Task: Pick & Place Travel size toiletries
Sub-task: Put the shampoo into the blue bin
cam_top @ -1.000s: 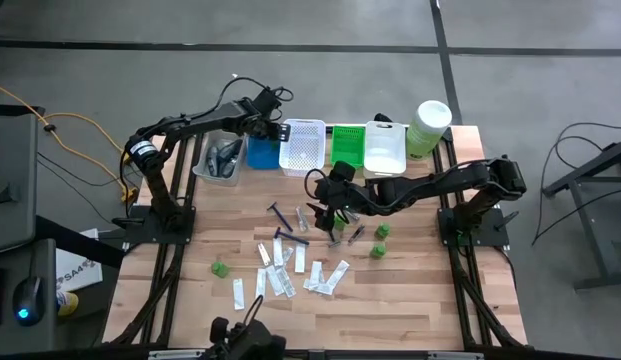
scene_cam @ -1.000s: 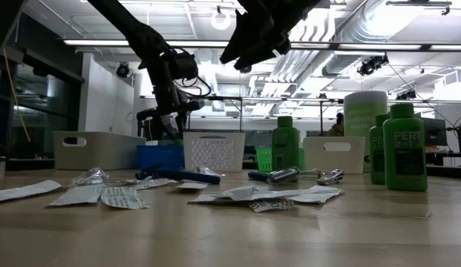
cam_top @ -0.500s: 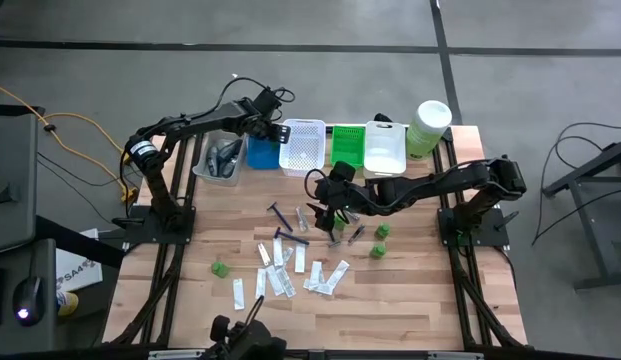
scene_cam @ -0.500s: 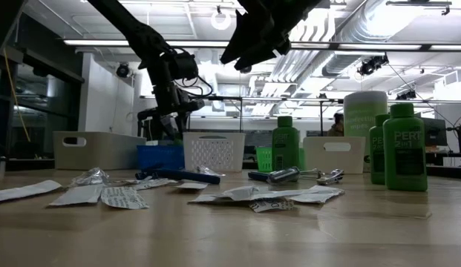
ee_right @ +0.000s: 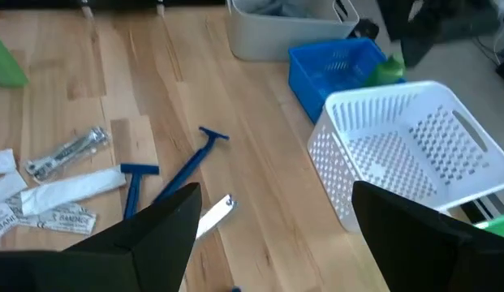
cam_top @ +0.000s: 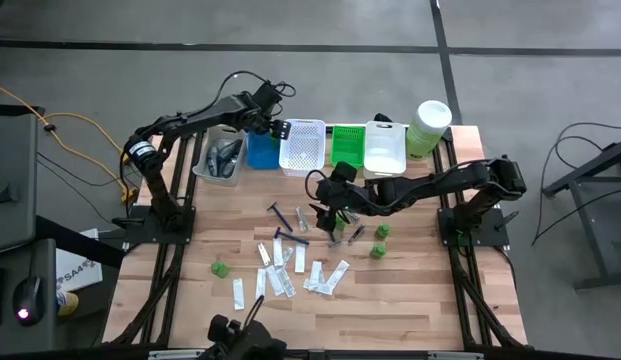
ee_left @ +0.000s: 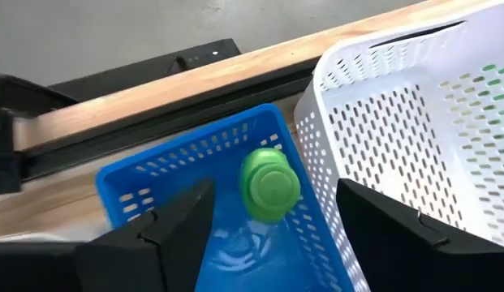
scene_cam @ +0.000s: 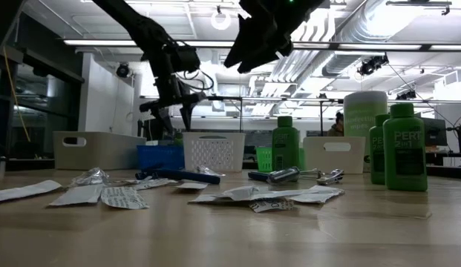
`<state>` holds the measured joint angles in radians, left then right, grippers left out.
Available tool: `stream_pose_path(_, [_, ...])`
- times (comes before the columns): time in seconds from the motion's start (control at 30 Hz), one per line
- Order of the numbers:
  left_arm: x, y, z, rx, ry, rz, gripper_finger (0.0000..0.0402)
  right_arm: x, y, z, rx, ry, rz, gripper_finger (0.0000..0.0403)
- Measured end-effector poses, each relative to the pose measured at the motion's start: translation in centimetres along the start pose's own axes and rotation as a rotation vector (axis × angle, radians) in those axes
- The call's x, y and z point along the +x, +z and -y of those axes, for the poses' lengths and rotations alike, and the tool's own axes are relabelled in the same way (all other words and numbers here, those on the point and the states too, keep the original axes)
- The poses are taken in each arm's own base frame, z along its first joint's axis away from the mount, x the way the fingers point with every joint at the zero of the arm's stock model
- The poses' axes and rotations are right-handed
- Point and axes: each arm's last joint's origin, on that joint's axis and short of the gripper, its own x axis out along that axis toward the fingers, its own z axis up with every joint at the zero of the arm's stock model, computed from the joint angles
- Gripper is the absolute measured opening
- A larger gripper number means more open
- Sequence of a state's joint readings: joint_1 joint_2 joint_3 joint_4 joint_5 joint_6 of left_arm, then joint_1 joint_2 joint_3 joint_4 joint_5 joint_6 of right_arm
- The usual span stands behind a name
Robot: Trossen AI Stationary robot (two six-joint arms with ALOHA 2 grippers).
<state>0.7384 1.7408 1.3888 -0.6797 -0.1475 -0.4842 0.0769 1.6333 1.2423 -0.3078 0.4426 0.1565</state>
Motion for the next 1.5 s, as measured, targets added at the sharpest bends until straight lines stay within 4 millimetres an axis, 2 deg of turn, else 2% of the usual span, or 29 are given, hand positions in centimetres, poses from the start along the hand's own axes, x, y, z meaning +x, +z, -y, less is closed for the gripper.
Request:
stream_pose_path(0.2, [-3.5,-1.5,1.0,0.087,0.063,0.047,0.0259,-0.5,-0.3,0.3,0.018,-0.011,-0.046,0.0313])
stream_pose_path(0.4, [-8.0,-5.1,1.5,0.189,0.076,0.070,0.0259,-1.4,-0.5,0.2,0.014,-0.007,-0.072,0.0313])
stream_pose_path(0.6, [-12.1,-10.8,0.4,0.255,0.021,0.041,0.0259,-2.4,-1.0,-0.6,0.003,0.005,-0.098,0.0313])
stream_pose_path(0.83, [-16.0,-18.0,-1.9,0.174,-0.126,-0.010,0.0259,-3.3,-1.6,-2.2,-0.011,0.017,-0.113,0.0313])
stream_pose_path(0.93, [-16.7,-20.4,-2.6,0.145,-0.167,-0.053,0.0259,-3.7,-1.7,-2.7,-0.013,0.006,-0.100,0.0313])
stream_pose_path(1.07, [-17.3,-22.8,-2.5,0.146,-0.164,-0.139,0.0259,-4.0,-1.8,-3.1,-0.023,0.000,-0.090,0.0313])
stream_pose_path(1.5, [-17.2,-30.2,1.4,0.247,-0.105,-0.403,0.0259,-4.4,-2.0,-3.9,-0.015,0.022,-0.087,0.0313])
